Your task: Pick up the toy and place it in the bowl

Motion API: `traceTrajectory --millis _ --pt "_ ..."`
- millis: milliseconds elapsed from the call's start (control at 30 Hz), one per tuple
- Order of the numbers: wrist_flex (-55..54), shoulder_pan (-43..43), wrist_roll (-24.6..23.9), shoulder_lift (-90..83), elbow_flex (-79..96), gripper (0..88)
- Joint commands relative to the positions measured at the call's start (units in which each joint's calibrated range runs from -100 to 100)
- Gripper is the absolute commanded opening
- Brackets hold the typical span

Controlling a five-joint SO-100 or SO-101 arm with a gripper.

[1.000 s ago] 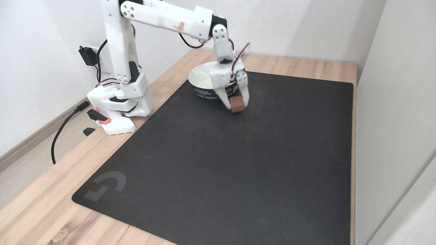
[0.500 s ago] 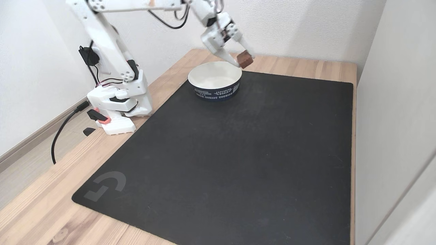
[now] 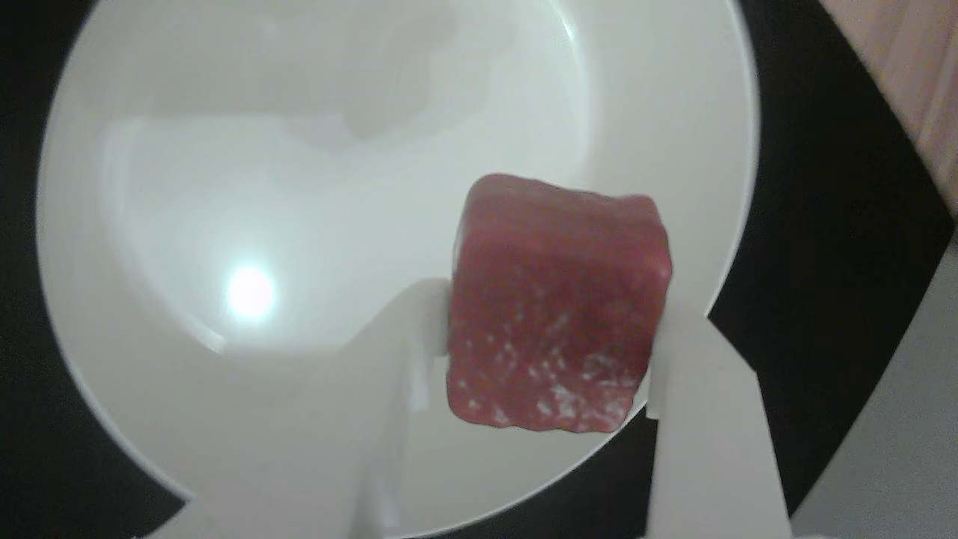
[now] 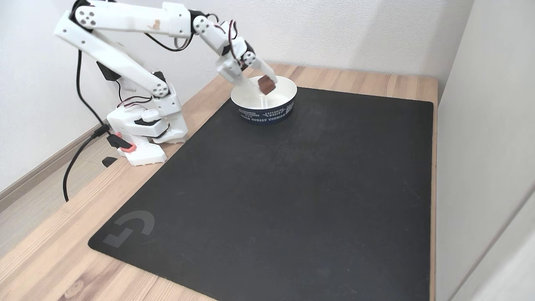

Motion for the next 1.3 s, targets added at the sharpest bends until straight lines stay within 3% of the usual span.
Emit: traceTrajectory --millis 0,100,233,300,567,733,767,800,1067,1100,1267 --pt "-0.8 0.3 -0.2 -4.0 2.9 2.3" --pt "-0.2 0.5 -0.2 -4.2 2.9 3.4" --pt "-0.1 0.3 -0.1 -4.2 2.9 23.0" --pt "0.0 0.4 -0.1 -4.2 2.9 27.8" --pt "-0.7 0.7 -0.2 -4.3 2.0 23.8" --pt "-1.2 3.8 -0.2 -8.2 -4.4 8.6" --pt "-1.2 6.1 -0.2 -10.7 -6.1 2.4" --pt "-1.2 7.8 -0.1 -12.2 -6.5 1.7" --pt "-1.2 29.7 0.3 -28.0 -5.1 2.5" --pt "-1.2 35.0 0.3 -30.6 -3.4 2.5" --pt "-1.3 45.5 0.3 -37.2 7.3 2.5"
